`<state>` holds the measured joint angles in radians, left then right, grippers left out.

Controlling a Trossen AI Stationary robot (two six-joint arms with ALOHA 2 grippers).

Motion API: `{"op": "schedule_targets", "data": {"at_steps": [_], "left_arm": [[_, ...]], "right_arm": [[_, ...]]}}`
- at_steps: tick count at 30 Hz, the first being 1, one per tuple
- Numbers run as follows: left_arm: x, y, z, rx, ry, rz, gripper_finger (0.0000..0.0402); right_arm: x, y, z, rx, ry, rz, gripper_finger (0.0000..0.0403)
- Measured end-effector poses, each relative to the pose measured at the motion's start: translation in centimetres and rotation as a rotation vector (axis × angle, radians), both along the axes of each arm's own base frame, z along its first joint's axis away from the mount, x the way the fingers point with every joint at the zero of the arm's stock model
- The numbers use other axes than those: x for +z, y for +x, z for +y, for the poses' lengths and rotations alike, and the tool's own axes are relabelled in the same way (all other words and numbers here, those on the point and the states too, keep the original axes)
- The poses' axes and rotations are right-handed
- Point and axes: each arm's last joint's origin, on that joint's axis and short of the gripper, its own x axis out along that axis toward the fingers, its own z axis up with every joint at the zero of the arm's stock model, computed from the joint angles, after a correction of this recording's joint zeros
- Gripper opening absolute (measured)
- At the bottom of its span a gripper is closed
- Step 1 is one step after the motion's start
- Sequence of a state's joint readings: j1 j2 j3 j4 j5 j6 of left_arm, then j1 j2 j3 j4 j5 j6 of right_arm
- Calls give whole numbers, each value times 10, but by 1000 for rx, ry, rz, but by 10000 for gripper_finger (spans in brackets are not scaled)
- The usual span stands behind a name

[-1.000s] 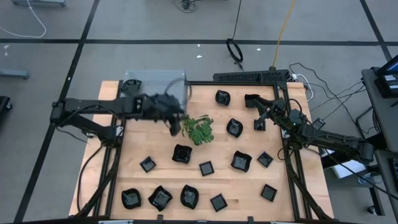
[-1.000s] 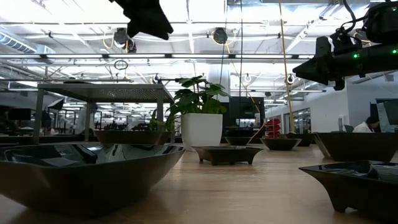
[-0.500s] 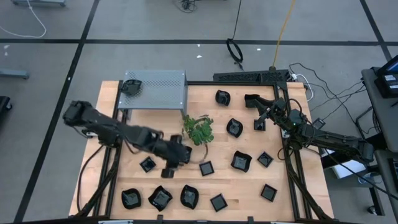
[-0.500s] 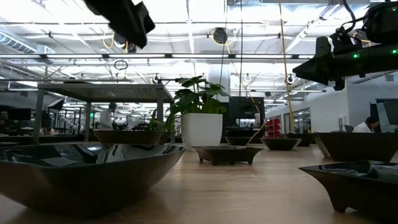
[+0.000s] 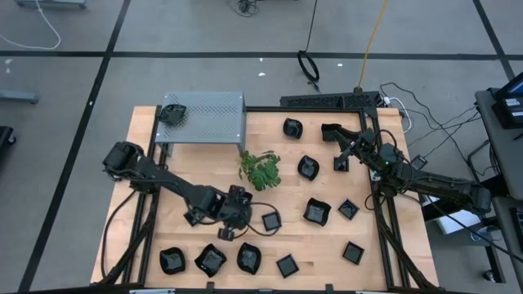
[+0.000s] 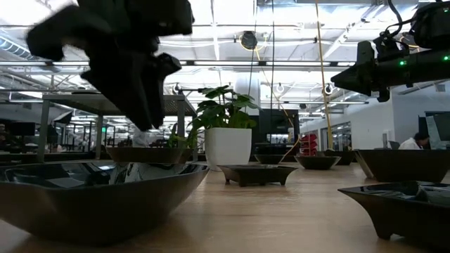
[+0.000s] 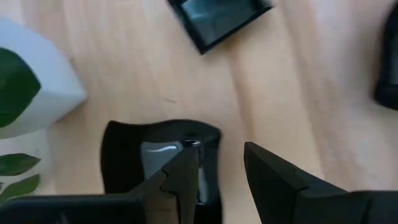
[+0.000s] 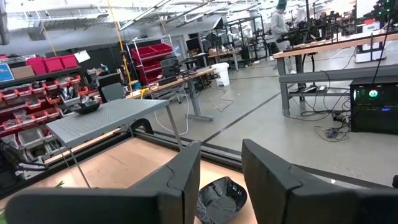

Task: Pick & Place Mini shaped plates
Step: Put the distorted square plate on the shelf

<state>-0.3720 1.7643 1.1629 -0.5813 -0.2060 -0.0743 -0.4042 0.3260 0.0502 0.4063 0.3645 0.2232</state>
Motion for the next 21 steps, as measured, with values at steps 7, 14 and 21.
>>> {"op": "schedule_targets", "data": {"at_steps": [7, 14, 21], "left_arm": [[-6, 3, 5, 53, 4, 11, 131], [-6, 3, 5, 39, -35, 26, 132], [-26, 8, 4, 34, -4, 74, 131]], "right_arm": [[0, 0, 0, 0, 0, -1, 105], [0, 0, 0, 0, 0, 0, 105], [0, 0, 0, 0, 0, 0, 105]]}}
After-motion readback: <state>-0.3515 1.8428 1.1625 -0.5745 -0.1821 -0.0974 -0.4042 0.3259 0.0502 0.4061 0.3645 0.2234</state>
